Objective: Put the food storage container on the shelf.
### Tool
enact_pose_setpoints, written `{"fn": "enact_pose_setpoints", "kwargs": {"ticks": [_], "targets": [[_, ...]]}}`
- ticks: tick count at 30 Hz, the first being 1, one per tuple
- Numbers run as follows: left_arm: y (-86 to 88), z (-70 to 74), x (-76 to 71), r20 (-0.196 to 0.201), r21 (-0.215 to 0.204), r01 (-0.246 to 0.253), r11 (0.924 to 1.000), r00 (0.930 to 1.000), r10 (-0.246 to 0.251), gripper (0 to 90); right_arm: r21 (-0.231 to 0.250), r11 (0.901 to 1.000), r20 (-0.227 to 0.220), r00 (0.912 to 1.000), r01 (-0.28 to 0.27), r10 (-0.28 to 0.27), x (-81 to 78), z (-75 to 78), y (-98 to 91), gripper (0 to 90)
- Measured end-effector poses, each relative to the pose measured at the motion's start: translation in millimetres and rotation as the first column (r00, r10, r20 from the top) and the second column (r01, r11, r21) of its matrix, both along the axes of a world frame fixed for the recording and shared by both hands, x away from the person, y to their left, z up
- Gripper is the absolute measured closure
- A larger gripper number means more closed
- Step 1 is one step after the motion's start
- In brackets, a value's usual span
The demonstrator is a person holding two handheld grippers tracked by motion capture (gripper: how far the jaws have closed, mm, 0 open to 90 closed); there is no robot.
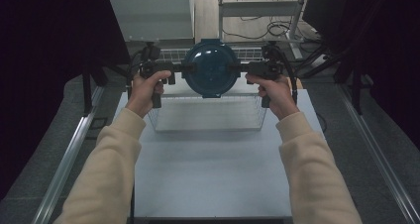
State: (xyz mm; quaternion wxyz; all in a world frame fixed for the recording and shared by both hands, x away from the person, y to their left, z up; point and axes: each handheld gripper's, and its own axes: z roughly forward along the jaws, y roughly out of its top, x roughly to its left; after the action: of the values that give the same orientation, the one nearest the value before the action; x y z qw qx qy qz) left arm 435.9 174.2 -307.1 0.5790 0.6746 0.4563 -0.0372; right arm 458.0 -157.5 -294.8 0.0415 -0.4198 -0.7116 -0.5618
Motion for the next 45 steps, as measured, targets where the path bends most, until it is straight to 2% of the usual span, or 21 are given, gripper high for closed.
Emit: {"fn": "enact_pose_setpoints", "kwargs": {"ticks": [5, 6, 11, 15, 18, 21, 28, 32, 35, 38, 40, 42, 45], "targets": [[-0.8, -8.2, 9.9, -0.046, 0.004, -0.017, 0.9998, 0.9988, 0.017, 41.5, 0.0, 1.0, -0.039, 0.9992, 0.007, -0.007, 9.5, -8.2, 1.8, 42.8], [-0.3, -9.8, 12.2, -0.056, -0.007, -0.023, 0.9997, 0.9982, 0.023, 40.9, -0.006, 1.0, -0.05, 0.9987, 0.008, -0.008, 11.2, -10.3, 2.6, 42.8], [1.2, -11.6, 20.3, -0.082, -0.018, -0.025, 0.9995, 0.9964, 0.024, 41.3, 0.019, 0.9992, -0.077, 0.9965, 0.035, -0.033, 18.3, -12.9, 2.5, 42.6], [2.7, -16.4, 27.9, -0.12, -0.051, -0.041, 0.9979, 0.9921, 0.035, 40.9, 0.031, 0.9975, -0.129, 0.9899, 0.064, -0.06, 25.6, -12.9, 4.2, 42.0], [3.2, -20.7, 32.7, -0.149, -0.075, -0.048, 0.996, 0.9881, 0.036, 39.2, 0.014, 0.997, -0.141, 0.9873, 0.077, -0.074, 28.6, -12.5, 7.7, 40.0], [3.3, -25.2, 37.9, -0.175, -0.09, -0.055, 0.9944, 0.9838, 0.038, 37.7, 0.023, 0.9954, -0.185, 0.9788, 0.093, -0.088, 33.0, -15.6, 8.9, 38.4], [1.9, -36.0, 52.0, -0.238, -0.138, -0.094, 0.9859, 0.9694, 0.059, 35.4, 0.096, 0.9843, -0.278, 0.9536, 0.148, -0.116, 46.6, -29.8, 4.5, 37.8], [-0.1, -37.7, 53.5, -0.227, -0.139, -0.101, 0.9851, 0.9715, 0.068, 34.7, 0.118, 0.9786, -0.318, 0.9402, 0.168, -0.123, 50.3, -35.1, 2.2, 37.5], [-0.2, -38.5, 53.1, -0.223, -0.143, -0.102, 0.9845, 0.9725, 0.068, 34.5, 0.12, 0.9788, -0.313, 0.942, 0.166, -0.122, 50.7, -35.7, 1.8, 37.4], [-2.6, -37.2, 51.3, -0.215, -0.124, -0.102, 0.987, 0.9738, 0.073, 32.3, 0.112, 0.9803, -0.299, 0.9464, 0.163, -0.123, 50.1, -35.4, 2.8, 35.4], [-4.0, -33.9, 49.1, -0.196, -0.092, -0.13, 0.9872, 0.9743, 0.11, 30.2, 0.085, 0.9854, -0.265, 0.9566, 0.148, -0.12, 48.5, -33.9, 5.7, 31.3], [-4.0, -30.7, 46.8, -0.171, -0.059, -0.169, 0.9838, 0.9727, 0.157, 27.9, 0.068, 0.9871, -0.246, 0.9611, 0.145, -0.124, 46.8, -32.7, 7.2, 27.5], [-1.1, -27.6, 42.4, -0.147, -0.037, -0.196, 0.98, 0.9711, 0.188, 24.8, 0.045, 0.9892, -0.204, 0.9707, 0.139, -0.128, 42.4, -28.7, 8.3, 21.3]]}}
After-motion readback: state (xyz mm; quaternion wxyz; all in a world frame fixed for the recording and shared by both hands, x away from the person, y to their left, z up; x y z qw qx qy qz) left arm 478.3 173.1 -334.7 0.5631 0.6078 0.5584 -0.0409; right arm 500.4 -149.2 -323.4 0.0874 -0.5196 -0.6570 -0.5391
